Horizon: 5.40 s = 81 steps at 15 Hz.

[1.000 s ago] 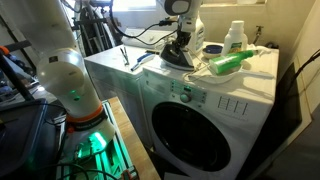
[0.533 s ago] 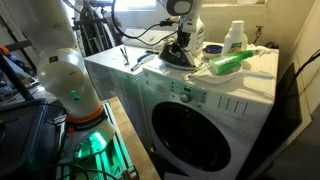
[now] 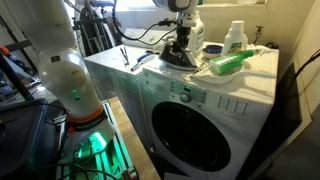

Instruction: Place the iron upright

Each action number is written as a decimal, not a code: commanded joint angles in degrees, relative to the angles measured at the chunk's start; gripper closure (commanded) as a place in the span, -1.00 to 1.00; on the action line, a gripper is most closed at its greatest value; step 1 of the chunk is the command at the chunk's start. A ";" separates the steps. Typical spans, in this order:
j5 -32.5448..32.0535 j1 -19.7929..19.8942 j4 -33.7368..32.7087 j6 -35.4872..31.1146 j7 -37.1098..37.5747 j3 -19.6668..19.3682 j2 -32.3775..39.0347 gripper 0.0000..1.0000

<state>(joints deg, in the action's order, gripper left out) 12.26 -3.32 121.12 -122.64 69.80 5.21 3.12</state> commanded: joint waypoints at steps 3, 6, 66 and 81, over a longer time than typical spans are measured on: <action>-9.42 -2.09 -3.09 2.00 5.93 -0.30 0.43 0.97; -13.16 -3.12 -3.57 1.84 8.09 0.04 0.78 0.97; -95.16 -22.78 -2.34 47.73 62.36 11.45 17.13 0.97; -100.93 -23.48 -4.67 56.59 63.90 12.80 24.88 0.97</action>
<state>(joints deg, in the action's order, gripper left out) -87.30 -26.56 117.47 -68.47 131.81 17.11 25.29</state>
